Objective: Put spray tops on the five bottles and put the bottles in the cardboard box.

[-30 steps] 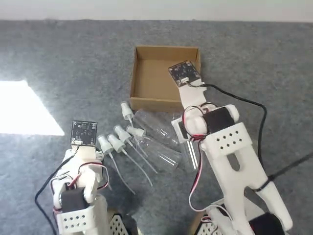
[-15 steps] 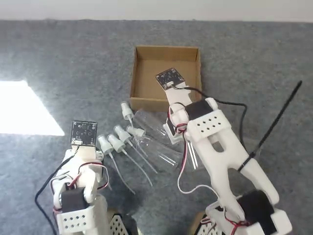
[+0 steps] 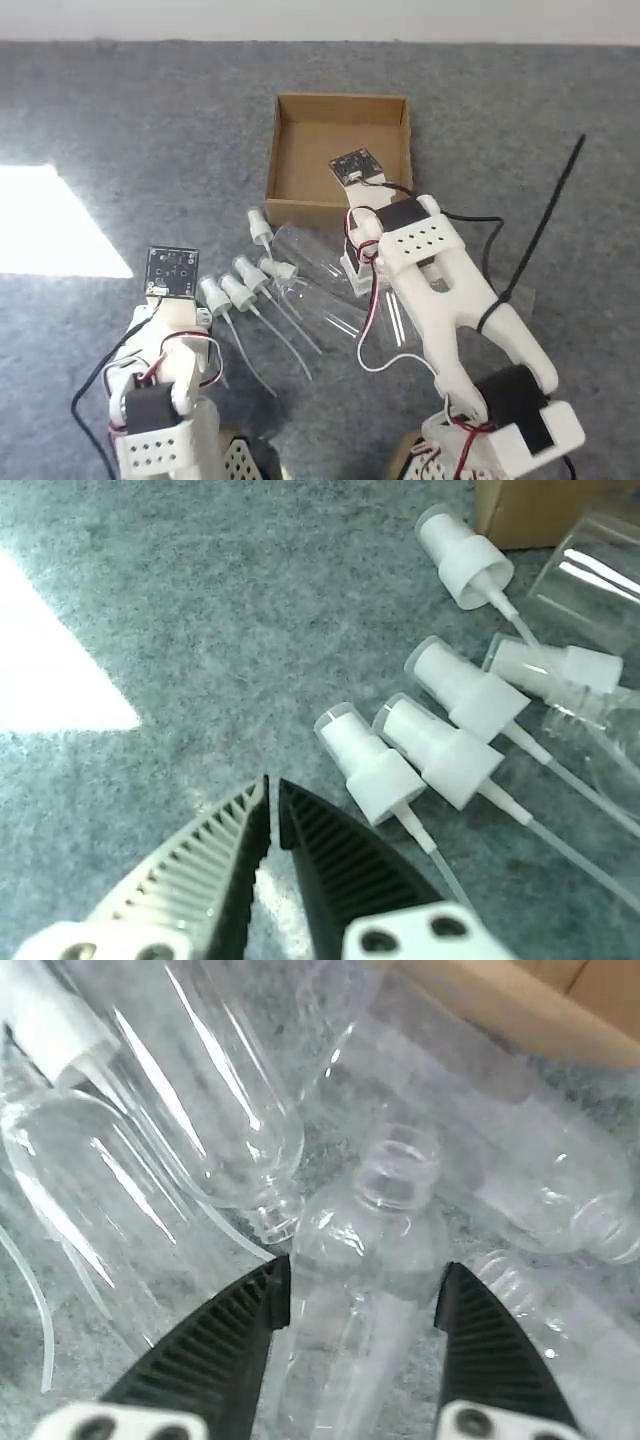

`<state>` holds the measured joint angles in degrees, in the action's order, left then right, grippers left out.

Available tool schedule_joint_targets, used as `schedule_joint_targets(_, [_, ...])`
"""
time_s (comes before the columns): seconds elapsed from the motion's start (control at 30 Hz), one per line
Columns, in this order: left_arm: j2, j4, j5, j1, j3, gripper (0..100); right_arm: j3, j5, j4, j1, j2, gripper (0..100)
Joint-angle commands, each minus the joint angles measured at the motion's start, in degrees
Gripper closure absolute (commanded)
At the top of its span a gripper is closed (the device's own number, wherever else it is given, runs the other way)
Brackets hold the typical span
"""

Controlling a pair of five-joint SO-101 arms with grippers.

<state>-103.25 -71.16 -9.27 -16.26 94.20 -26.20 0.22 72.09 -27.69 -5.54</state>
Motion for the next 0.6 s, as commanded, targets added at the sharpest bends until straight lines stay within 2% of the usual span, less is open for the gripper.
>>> schedule_joint_targets(0.0, [0.2, 3.1, -0.7, -0.2, -0.7, 98, 0.4, -0.7, -0.9, 0.7, -0.2, 77.8])
schedule_joint_targets(0.57, [0.2, 3.2, -0.7, -0.2, -0.7, 98, -2.9, -0.7, -5.8, 1.1, 0.4, 77.9])
